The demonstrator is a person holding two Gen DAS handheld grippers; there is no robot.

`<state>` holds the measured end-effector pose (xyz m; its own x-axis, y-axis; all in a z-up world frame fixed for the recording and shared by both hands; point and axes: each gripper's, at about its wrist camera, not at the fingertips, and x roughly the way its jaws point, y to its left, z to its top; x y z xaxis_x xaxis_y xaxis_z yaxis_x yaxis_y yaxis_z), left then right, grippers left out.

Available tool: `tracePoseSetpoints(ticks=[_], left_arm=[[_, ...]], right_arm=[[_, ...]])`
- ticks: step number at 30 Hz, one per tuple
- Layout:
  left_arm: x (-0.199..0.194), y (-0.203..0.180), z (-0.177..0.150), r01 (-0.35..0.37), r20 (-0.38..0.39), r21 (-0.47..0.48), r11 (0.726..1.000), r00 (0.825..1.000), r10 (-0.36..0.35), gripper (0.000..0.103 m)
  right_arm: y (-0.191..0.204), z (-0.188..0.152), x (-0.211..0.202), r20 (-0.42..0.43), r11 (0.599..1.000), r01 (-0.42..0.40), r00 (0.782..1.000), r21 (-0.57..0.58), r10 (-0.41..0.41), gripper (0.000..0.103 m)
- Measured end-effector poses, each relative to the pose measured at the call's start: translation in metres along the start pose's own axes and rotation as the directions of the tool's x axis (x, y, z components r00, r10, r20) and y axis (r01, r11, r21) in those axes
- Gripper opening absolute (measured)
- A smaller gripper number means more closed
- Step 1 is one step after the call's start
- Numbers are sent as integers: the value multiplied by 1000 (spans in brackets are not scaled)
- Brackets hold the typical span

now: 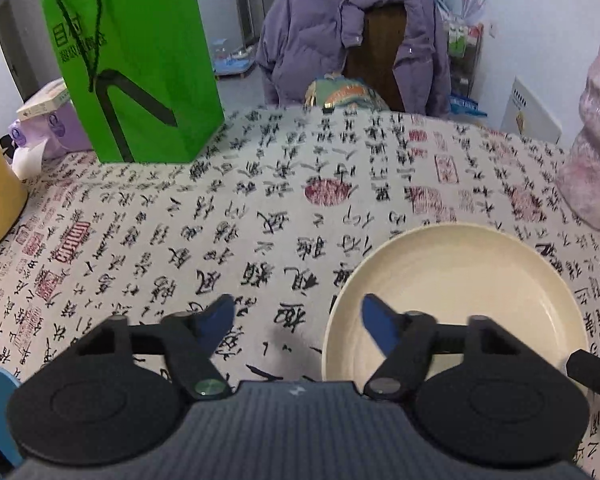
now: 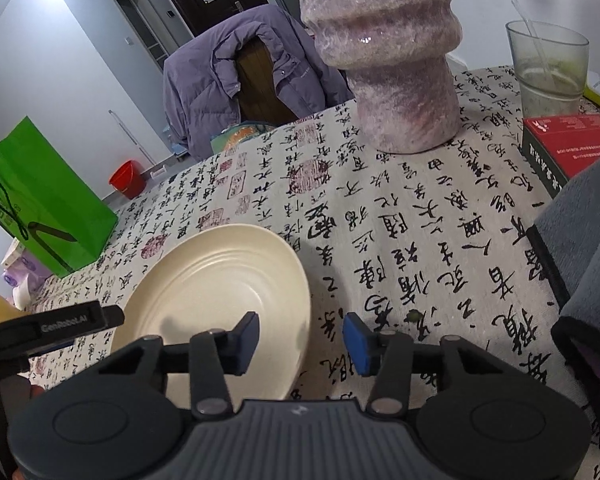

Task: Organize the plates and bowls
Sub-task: 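Close both grippers on opposite rims of the cream plate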

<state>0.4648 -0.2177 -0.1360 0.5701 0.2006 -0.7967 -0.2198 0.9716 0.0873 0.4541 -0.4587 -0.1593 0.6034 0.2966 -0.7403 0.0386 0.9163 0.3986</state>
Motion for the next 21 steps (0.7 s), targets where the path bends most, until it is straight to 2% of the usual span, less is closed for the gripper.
tracePoseSetpoints(ticks=[6,9,10,12,14,21], left_arm=[[11,-4,-1,15,-56,11,1000,998,-14,43],[13,-6,-1,15,-54,20,1000,998,-14,37],[12,-8,-2,18,-52,27,999,998,-16,35],[12,-11,-1,27,-52,43,999,998,-25,22],[13,-14,-1,29,-54,63,998,998,-26,15],[12,-20,-3,8,-32,95,995,999,-5,15]], right_arm=[[3,-2,4,-9,1000,-5,1000,-12,5,33],[5,-3,6,-17,1000,-12,1000,-17,11,23],[6,-4,6,-18,1000,-10,1000,-22,10,23],[8,-6,7,-14,999,4,1000,-41,-5,16],[9,-6,8,-19,999,9,1000,-43,-10,10],[13,-8,9,-12,998,24,1000,-61,-24,10]])
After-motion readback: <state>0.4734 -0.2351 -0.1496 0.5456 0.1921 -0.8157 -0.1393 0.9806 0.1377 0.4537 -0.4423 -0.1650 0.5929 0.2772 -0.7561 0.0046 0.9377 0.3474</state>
